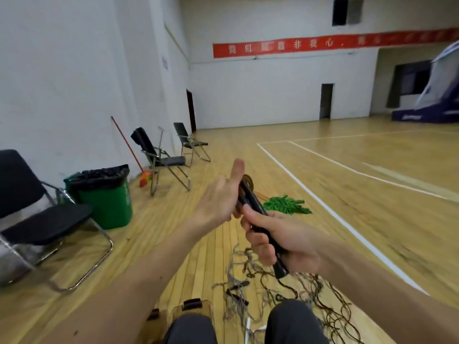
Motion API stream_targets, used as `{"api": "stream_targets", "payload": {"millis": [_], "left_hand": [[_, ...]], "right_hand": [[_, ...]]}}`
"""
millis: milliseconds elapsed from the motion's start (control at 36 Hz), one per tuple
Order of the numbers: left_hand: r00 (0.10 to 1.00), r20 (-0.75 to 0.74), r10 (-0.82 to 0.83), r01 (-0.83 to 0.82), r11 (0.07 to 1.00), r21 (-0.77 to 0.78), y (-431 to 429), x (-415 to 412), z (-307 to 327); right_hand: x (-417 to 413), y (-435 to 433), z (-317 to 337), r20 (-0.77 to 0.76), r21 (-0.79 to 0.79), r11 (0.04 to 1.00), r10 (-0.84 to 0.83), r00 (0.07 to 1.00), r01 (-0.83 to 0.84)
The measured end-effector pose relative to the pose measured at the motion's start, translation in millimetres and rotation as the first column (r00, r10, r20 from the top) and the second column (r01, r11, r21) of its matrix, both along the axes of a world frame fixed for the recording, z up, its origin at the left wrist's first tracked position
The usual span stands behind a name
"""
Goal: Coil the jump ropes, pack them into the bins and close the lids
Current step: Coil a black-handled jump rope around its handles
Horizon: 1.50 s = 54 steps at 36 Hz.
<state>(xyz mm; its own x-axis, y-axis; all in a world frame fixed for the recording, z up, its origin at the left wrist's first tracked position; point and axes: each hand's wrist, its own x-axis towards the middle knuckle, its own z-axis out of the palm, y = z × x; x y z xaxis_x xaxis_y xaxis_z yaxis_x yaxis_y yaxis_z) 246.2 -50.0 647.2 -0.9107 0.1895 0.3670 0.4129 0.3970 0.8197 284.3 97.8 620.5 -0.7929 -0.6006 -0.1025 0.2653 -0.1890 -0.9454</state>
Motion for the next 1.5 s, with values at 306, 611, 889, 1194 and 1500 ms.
{"api": "stream_targets", "payload": {"millis": [306, 611, 889, 1194, 1500], "left_hand": [[0.948, -0.295, -0.120, 0.121, 0.993, -0.018, 5.8, 94.7, 65.0], [0.771, -0.635, 0.046, -0.072, 0.997, -0.015, 12.5, 130.9, 100.4], [0.782, -0.585, -0.214, 0.335, 0.936, 0.106, 10.5, 155.2, 118.8], [0.733, -0.676, -0.069, 0.215, 0.967, 0.135, 1.6, 156.1, 127.8], [0.833, -0.549, -0.066, 0.232, 0.943, 0.238, -5.7, 152.6, 127.9]], "right_hand": [[82.5, 10.5, 71.4, -0.167, -0.132, 0.981, -0.162, 0.973, 0.141], [143.3, 20.1, 104.0, -0.325, -0.108, 0.993, 0.018, 0.946, -0.056], [161.1, 6.6, 116.4, -0.407, 0.047, 0.925, 0.363, 0.838, -0.378], [161.2, 9.5, 108.2, -0.403, 0.058, 0.950, 0.305, 0.863, -0.308], [170.0, 0.6, 99.9, -0.468, 0.039, 0.984, 0.169, 0.867, -0.171]]}}
